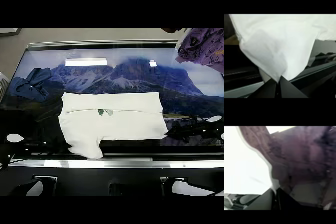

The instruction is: Fold the clothes and pants, and hang the long-sleeved shirts on hangers.

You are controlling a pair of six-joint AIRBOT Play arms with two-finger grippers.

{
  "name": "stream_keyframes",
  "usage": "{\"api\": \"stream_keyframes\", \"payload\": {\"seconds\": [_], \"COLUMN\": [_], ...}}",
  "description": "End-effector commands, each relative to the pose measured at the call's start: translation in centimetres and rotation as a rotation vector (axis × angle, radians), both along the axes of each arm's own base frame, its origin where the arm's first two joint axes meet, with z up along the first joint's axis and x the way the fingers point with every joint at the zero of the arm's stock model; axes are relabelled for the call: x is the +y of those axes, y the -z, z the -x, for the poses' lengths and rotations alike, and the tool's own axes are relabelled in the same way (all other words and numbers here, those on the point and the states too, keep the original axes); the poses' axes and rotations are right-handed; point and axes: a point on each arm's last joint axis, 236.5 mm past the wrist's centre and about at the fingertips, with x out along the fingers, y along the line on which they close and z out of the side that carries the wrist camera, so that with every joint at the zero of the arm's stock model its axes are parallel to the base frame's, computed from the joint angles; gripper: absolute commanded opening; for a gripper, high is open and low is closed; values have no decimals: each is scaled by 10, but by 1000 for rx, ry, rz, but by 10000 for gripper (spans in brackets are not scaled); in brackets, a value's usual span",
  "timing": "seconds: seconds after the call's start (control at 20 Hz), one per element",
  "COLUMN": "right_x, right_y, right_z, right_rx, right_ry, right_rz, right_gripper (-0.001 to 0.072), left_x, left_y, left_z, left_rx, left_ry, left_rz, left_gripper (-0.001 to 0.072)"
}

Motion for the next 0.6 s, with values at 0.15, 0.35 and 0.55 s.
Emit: {"api": "stream_keyframes", "payload": {"seconds": [0.15,0.35,0.55], "right_x": [-8,-4,1], "right_y": [-50,-87,-95], "right_z": [37,44,26], "right_rx": [76,-10,-102], "right_ry": [16,7,18], "right_rz": [104,149,144], "right_gripper": [27,26,26], "left_x": [31,29,25], "left_y": [-28,-51,-62], "left_z": [26,31,1], "left_rx": [59,-28,-95], "left_ry": [-40,-68,-104], "left_rz": [-157,-183,-135], "left_gripper": [13,12,13]}}
